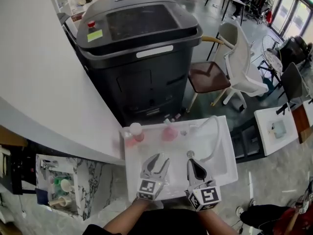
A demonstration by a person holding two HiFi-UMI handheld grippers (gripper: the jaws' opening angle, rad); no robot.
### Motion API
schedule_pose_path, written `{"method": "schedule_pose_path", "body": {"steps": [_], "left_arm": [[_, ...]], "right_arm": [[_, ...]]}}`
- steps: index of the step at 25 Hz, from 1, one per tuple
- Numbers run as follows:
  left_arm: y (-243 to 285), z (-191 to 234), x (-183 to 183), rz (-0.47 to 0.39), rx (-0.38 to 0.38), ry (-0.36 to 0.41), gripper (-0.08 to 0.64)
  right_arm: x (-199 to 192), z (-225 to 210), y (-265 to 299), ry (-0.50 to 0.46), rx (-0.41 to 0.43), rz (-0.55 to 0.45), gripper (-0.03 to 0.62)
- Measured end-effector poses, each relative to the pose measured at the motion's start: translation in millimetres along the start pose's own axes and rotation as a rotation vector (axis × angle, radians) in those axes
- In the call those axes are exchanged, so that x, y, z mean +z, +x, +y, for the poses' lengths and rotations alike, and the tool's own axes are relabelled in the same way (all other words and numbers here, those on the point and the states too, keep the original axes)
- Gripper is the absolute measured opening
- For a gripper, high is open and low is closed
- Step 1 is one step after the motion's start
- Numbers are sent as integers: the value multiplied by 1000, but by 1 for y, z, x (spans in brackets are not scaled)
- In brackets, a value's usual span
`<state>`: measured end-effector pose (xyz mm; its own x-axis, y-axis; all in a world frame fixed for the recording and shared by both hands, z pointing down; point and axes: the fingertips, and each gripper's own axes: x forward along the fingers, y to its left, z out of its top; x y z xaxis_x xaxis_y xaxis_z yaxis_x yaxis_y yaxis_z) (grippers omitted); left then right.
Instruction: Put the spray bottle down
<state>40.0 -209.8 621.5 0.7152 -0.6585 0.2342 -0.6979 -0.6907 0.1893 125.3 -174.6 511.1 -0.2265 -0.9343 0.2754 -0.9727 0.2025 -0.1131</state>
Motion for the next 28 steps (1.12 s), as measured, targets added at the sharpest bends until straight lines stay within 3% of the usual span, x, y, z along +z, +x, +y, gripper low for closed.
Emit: {"method": "schedule_pose_path", "body": {"steps": [4,9,14,21,28], "left_arm": [[-69,-21,13,22,-21,11,61],[-145,-37,31,18,-14,0,34],[-192,-57,23,10,-54,13,32],[-205,-72,25,26,-64,66,31],[-174,-76,57,-4,-14,84,31]], "right_arm": [[-22,43,-32,-11,-6,4,-2],[-46,89,-70,0,-31,23,-2],[-67,121,-102,9,-88,58,-3],[-57,121,-125,-11,-118,45,-3],[-35,95,-117,-31,-64,18,-3]]}}
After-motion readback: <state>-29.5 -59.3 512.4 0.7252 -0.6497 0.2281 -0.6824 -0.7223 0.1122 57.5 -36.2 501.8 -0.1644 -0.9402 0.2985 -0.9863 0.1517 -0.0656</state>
